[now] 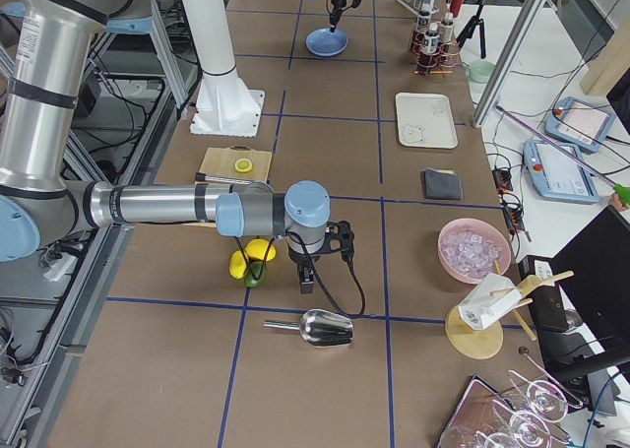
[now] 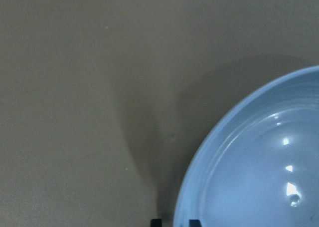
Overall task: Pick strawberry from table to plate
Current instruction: 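Grip the plate rim with the left gripper and slide it toward the table center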
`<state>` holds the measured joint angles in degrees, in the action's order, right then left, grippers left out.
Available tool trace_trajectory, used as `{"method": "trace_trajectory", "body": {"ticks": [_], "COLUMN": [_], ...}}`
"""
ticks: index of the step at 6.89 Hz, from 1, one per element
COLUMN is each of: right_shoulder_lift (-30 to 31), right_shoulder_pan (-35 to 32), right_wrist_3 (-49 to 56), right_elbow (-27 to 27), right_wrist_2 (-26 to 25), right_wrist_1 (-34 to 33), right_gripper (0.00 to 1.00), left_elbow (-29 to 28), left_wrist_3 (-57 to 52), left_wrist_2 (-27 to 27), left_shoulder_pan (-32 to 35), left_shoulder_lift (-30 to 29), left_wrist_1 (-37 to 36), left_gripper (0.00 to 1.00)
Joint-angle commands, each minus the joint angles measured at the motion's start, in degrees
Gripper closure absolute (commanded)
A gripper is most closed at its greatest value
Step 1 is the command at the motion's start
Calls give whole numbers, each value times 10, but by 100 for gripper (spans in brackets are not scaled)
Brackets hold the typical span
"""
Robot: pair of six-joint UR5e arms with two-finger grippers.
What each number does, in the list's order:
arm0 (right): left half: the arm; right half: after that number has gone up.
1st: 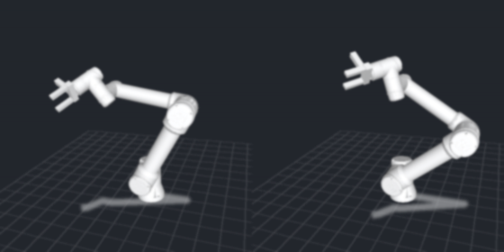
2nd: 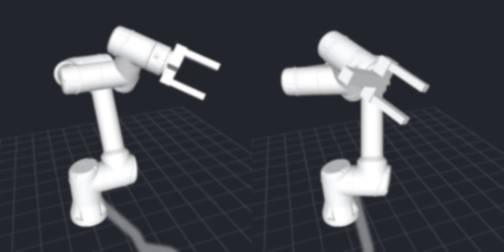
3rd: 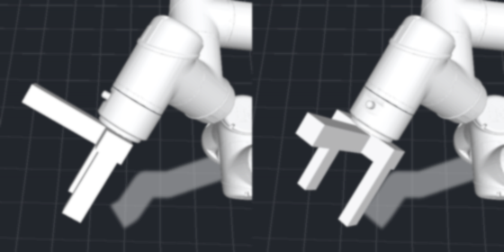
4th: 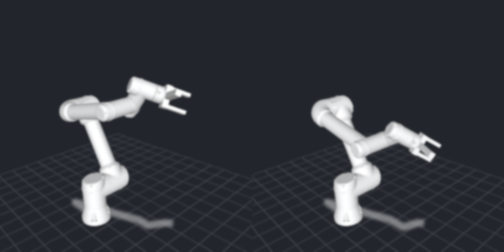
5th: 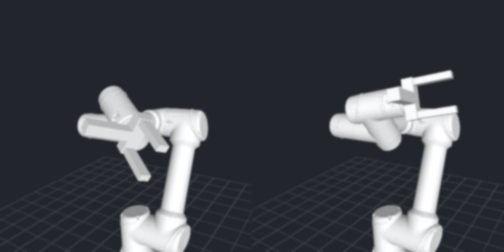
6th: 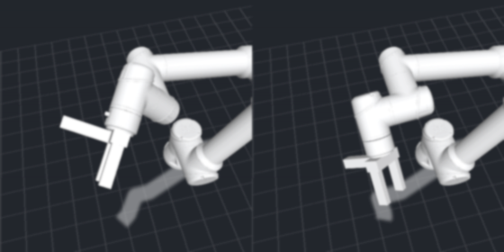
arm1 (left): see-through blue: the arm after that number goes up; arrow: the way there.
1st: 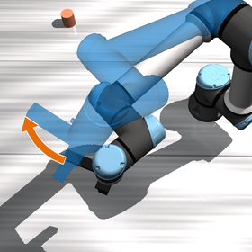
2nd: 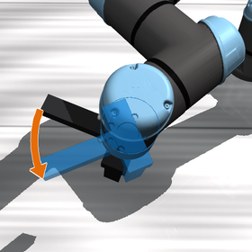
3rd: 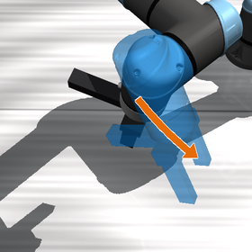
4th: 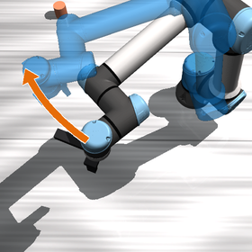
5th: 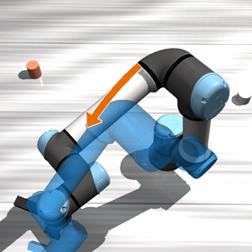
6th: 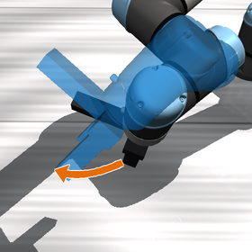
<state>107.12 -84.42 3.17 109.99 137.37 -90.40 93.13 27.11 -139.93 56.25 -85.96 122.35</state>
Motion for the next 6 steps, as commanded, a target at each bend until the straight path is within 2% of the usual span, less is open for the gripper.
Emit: {"method": "trace_trajectory", "body": {"ticks": [1, 2, 4, 5, 6], "right_shoulder_lift": [-2, -4, -8, -8, -7], "right_shoulder_pan": [1, 1, 8, 10, 12], "right_wrist_3": [-1, -11, -23, -22, -21], "right_elbow": [-1, -2, -2, -3, -3], "right_wrist_2": [29, 52, 53, 53, 52], "right_wrist_1": [11, 15, 36, 39, 40], "right_gripper": [0, 0, 0, 0, 0], "left_elbow": [34, 41, 28, 9, -14], "left_wrist_3": [171, 277, 509, 579, 613], "left_wrist_2": [-3, -2, 54, 87, 125], "left_shoulder_pan": [-11, -57, -193, -247, -266], "left_shoulder_lift": [-47, -78, -225, -280, -315], "left_wrist_1": [30, 67, 63, 62, 44], "left_gripper": [100, 100, 100, 100, 100]}}
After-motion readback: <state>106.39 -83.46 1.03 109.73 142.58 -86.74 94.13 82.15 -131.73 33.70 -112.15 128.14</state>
